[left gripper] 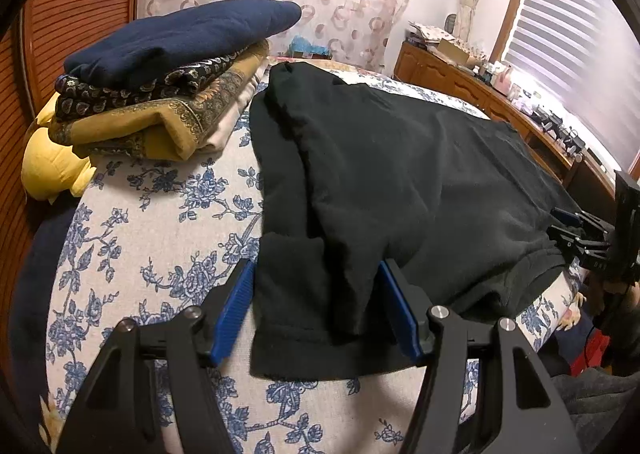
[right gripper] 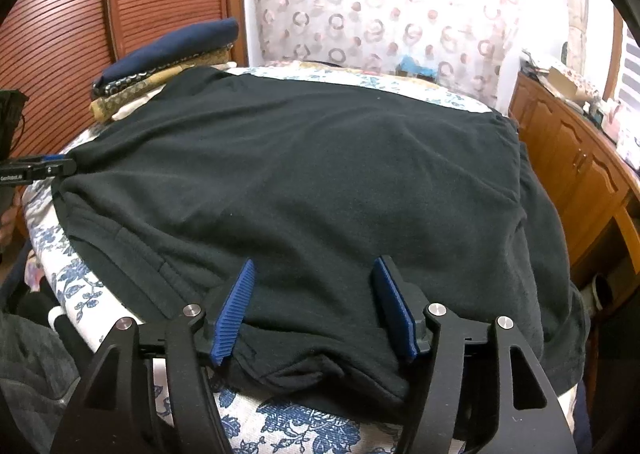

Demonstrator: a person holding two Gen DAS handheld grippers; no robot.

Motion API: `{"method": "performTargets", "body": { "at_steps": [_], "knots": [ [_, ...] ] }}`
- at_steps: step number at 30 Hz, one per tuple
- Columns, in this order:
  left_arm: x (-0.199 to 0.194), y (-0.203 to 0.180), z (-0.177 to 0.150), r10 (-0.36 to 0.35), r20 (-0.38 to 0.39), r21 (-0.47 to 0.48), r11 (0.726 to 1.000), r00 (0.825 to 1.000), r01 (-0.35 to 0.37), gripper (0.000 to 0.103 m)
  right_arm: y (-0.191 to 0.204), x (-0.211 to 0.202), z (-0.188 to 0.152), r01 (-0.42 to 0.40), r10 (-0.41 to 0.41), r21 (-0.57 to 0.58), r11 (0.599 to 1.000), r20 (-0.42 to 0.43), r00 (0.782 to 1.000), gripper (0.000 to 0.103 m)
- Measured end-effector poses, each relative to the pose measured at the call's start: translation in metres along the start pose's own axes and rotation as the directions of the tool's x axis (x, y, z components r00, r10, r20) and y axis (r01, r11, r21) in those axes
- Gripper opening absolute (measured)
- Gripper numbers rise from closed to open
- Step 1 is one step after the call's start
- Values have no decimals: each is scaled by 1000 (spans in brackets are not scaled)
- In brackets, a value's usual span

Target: Fold small clothes

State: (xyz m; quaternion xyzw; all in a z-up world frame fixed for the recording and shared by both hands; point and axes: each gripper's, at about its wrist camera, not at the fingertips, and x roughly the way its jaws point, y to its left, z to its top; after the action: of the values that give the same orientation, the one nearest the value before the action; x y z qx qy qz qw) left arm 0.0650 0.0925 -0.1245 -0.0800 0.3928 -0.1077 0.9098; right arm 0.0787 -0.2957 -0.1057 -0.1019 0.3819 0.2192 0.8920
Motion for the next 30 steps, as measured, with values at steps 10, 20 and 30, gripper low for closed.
{"method": "performTargets", "body": {
  "at_steps": [10,20,30],
  "knots": [
    [-11,-29,19,-114,48,53,992,992,111,8,2,0,0,6,-6,1,1000,-2,1000,64],
    [-23,-127,87,-300,105,212,938,948,273,6,-30,-37,-10,19,-24,82,996,56,998,64],
    [-7,-255,131,-427,40,429,824,903,371,0,-71,-78,-22,53,-73,152,987,124,990,64]
  ]
}}
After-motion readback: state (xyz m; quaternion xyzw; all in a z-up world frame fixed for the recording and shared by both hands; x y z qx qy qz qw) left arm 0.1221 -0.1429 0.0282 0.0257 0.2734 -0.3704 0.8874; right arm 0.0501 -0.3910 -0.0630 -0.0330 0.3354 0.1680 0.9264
